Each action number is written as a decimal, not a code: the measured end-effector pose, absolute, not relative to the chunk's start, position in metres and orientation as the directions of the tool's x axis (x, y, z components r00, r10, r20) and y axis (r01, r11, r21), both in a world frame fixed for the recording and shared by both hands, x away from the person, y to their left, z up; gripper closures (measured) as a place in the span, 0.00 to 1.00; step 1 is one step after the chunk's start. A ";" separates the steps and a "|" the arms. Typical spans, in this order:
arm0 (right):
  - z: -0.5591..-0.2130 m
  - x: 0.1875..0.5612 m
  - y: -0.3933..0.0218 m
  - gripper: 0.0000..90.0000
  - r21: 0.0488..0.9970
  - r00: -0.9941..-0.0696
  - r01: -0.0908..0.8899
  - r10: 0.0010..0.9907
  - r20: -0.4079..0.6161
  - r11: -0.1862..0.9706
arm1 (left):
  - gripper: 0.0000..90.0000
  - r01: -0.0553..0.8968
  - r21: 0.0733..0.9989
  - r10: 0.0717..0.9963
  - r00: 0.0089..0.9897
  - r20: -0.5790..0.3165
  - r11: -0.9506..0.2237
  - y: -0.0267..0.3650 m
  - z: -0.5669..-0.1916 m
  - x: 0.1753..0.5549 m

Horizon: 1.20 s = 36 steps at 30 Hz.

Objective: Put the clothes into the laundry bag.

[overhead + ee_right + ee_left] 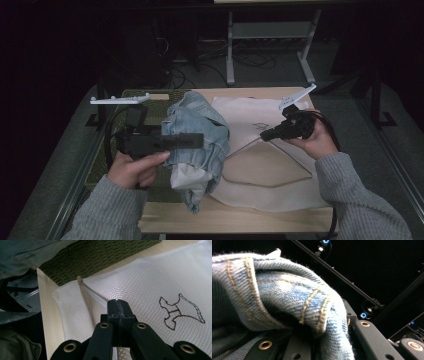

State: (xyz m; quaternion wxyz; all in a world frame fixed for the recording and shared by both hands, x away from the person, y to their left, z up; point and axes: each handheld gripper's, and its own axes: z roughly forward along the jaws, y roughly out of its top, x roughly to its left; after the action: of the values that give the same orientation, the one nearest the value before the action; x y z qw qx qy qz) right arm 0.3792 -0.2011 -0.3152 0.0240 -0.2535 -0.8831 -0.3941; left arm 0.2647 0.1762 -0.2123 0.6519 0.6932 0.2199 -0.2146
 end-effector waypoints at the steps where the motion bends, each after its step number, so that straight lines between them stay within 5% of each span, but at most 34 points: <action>1: -0.314 0.380 -0.201 1.00 0.687 -0.872 0.464 0.425 0.244 0.558 | 0.85 0.585 0.810 0.025 0.811 -0.584 -0.053 0.176 -0.212 0.265; 10: -0.306 0.381 -0.196 1.00 0.696 -0.873 0.458 0.427 0.236 0.553 | 0.85 0.522 0.848 -0.064 0.847 -0.528 -0.088 0.142 -0.184 0.250; 19: -0.308 0.381 -0.199 1.00 0.695 -0.867 0.469 0.436 0.243 0.545 | 0.85 0.545 0.825 -0.105 0.821 -0.561 -0.150 0.105 -0.209 0.251; 29: -0.309 0.383 -0.197 1.00 0.704 -0.866 0.469 0.436 0.246 0.533 | 0.85 0.492 0.853 -0.162 0.840 -0.517 -0.174 0.068 -0.188 0.244; 36: -0.314 0.383 -0.201 1.00 0.706 -0.859 0.481 0.441 0.261 0.520 | 0.85 0.544 0.817 -0.110 0.815 -0.569 -0.192 0.062 -0.230 0.262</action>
State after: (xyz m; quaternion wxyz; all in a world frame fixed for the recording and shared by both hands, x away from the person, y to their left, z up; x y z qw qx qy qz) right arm 0.3834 -0.2015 -0.3143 0.0246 -0.2645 -0.8713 -0.4126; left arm 0.2621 0.0619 -0.2301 0.6177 0.7253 0.1498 -0.2645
